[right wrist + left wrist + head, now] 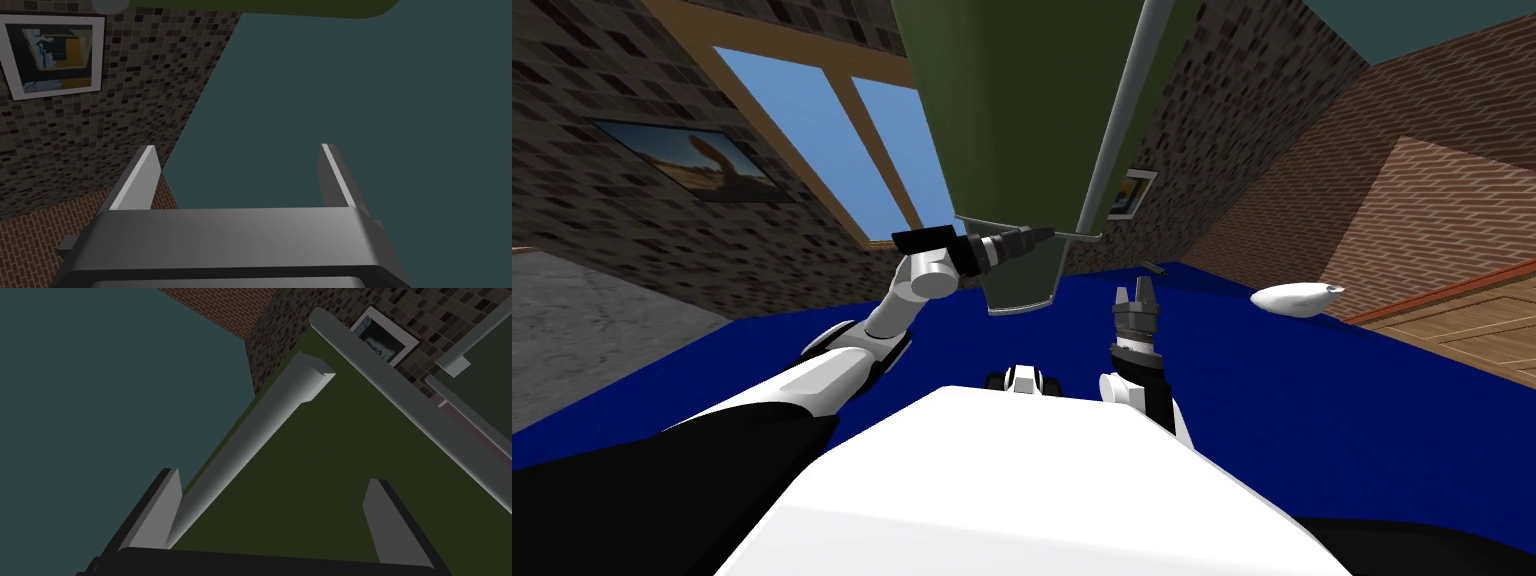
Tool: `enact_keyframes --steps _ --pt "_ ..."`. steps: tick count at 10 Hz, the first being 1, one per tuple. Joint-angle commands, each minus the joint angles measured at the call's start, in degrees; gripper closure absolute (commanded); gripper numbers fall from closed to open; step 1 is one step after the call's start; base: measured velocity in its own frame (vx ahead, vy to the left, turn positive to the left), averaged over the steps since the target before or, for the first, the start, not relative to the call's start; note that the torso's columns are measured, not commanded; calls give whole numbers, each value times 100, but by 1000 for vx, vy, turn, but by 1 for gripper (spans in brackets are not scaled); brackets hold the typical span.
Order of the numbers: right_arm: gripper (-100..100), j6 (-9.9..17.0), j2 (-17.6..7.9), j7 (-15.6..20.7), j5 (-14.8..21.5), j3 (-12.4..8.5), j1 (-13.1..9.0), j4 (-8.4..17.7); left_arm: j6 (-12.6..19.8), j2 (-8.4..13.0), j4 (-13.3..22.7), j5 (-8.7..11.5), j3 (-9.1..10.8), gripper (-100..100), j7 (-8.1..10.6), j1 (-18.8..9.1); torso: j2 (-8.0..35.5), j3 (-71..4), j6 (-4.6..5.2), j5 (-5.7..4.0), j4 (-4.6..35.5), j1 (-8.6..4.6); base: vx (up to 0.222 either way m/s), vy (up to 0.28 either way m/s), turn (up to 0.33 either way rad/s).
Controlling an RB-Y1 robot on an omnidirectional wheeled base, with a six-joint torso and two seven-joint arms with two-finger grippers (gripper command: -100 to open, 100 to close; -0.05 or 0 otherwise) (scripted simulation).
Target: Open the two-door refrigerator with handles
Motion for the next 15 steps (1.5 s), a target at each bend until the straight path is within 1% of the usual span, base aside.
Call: enact_keyframes --steps 1,6,9,10,11,12,13,14,15 --pt "0 0 0 0 0 0 0 0 102 72 48 -30 9 -100 -17 -94 -3 -3 0 -1 -2 -3 147 -184 -31" --pt "0 0 -1 0 0 -1 -1 0 274 202 137 -85 22 -100 -52 -261 7 3 0 3 1 12 131 -141 -38" --pt "0 0 0 0 0 0 0 0 369 273 191 -118 30 -100 -70 -354 -7 -6 1 -3 -4 -9 154 -160 -31" --pt "0 0 0 0 0 0 0 0 341 262 181 -104 29 -100 -73 -331 -2 -2 0 1 -2 7 70 -58 -4" --pt "0 0 -1 0 0 -1 -1 0 434 307 207 -68 65 -100 -28 -437 24 13 -2 10 5 34 63 -115 -39" --pt "0 0 -1 0 0 -1 -1 0 385 294 196 -78 51 -100 -56 -387 22 14 1 3 8 4 38 -69 5" --pt "0 0 -1 0 0 -1 -2 0 399 298 198 -74 55 100 -50 -392 19 11 3 -1 5 6 6 -8 8" --pt "0 0 -1 0 0 -2 -2 0 394 293 92 87 21 100 -96 -417 15 8 5 4 5 14 -28 120 16" --pt "0 0 -3 0 0 -3 -2 0 391 288 38 169 4 100 -117 -432 24 15 13 11 4 38 -121 195 -33"
